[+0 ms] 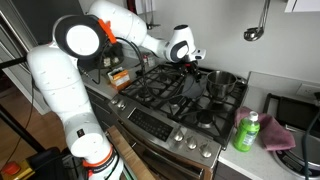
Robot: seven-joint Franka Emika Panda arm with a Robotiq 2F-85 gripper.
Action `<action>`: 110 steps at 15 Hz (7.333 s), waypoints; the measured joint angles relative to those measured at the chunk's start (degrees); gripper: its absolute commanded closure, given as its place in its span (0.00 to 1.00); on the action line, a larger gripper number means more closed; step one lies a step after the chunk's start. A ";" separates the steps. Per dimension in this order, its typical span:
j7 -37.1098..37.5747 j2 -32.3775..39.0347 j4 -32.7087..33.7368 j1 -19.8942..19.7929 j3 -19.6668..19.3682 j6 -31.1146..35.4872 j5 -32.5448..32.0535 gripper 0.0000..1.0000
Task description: Put the kitchen towel on the pot them move the pot to the left
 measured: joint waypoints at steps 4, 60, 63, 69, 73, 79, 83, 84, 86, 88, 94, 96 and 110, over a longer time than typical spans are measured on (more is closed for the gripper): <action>0.18 0.05 0.00 0.00 -0.48 0.00 -0.05 0.92; -3.20 -2.86 -5.32 11.59 9.78 -1.07 2.98 1.00; -5.24 -2.88 -5.20 12.52 10.72 -1.08 5.03 1.00; -11.43 -2.88 -4.55 13.93 12.45 -1.88 9.66 1.00; -14.33 -2.52 -3.81 14.45 12.94 -4.06 10.83 1.00; -22.66 -0.95 -2.27 14.51 13.58 -7.44 17.81 1.00; -26.15 -0.56 -1.17 14.51 13.68 -10.06 20.41 1.00; -26.60 -0.55 -0.95 14.52 13.68 -10.73 20.53 1.00; -27.62 -0.54 -0.75 14.52 13.70 -11.82 20.77 1.00; -28.83 -0.42 -0.42 14.52 13.74 -13.07 21.46 1.00; -31.31 0.03 0.31 14.52 13.89 -16.20 23.60 1.00; -31.89 0.04 0.44 14.52 14.09 -17.27 24.20 1.00; -31.71 0.06 1.95 14.51 14.40 -23.27 25.00 1.00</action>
